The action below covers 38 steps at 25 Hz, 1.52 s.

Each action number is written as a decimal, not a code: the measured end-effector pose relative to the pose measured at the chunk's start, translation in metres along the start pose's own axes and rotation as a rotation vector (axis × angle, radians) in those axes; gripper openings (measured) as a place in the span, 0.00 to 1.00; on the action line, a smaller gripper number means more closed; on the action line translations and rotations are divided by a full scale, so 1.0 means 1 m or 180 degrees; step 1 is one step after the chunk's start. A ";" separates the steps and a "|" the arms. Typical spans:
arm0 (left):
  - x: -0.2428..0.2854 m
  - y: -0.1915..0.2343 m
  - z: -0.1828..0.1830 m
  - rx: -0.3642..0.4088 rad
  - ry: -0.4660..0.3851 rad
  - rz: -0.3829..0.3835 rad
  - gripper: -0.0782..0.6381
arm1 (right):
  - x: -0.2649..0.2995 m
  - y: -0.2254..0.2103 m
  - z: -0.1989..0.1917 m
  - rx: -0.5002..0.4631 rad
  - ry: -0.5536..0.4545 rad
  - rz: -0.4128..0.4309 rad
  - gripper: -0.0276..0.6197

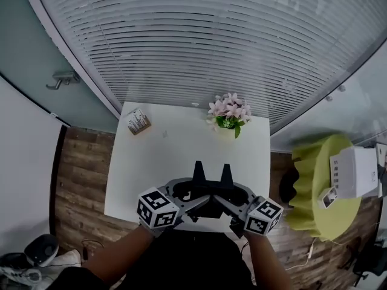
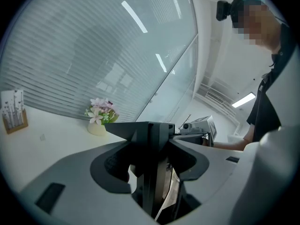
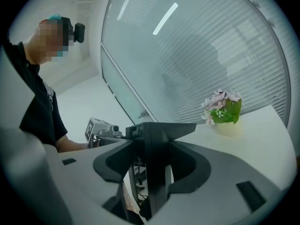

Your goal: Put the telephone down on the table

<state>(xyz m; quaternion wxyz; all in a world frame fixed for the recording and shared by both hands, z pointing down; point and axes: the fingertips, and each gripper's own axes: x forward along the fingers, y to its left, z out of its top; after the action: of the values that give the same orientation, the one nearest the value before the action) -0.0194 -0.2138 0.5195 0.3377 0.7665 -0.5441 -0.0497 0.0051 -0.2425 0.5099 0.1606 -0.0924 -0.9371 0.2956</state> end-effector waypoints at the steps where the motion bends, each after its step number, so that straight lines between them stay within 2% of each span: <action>1: 0.005 0.008 -0.003 -0.0067 0.0014 0.0012 0.45 | 0.004 -0.009 -0.003 0.0040 0.0039 0.0011 0.42; 7: 0.033 0.056 -0.016 -0.0267 0.0121 0.0168 0.45 | 0.030 -0.062 -0.018 0.0336 0.0228 0.0139 0.42; 16: 0.078 0.114 -0.043 -0.0687 0.0193 0.0159 0.45 | 0.052 -0.131 -0.041 0.0591 0.0459 0.0035 0.42; 21: 0.096 0.131 -0.042 -0.0731 0.0271 0.0186 0.45 | 0.057 -0.158 -0.052 0.0755 0.0499 0.0014 0.42; 28: 0.114 0.156 -0.064 -0.0863 0.0409 0.0218 0.45 | 0.066 -0.186 -0.066 0.0938 0.0547 0.0012 0.42; 38: 0.124 0.174 -0.062 -0.0970 0.0404 0.0291 0.45 | 0.076 -0.206 -0.073 0.1062 0.0606 0.0031 0.42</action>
<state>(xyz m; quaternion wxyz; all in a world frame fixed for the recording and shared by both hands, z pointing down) -0.0815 -0.3237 0.7025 0.4855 0.6824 -0.5422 -0.0677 -0.0560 -0.3506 0.7058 0.2602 -0.0966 -0.8553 0.4376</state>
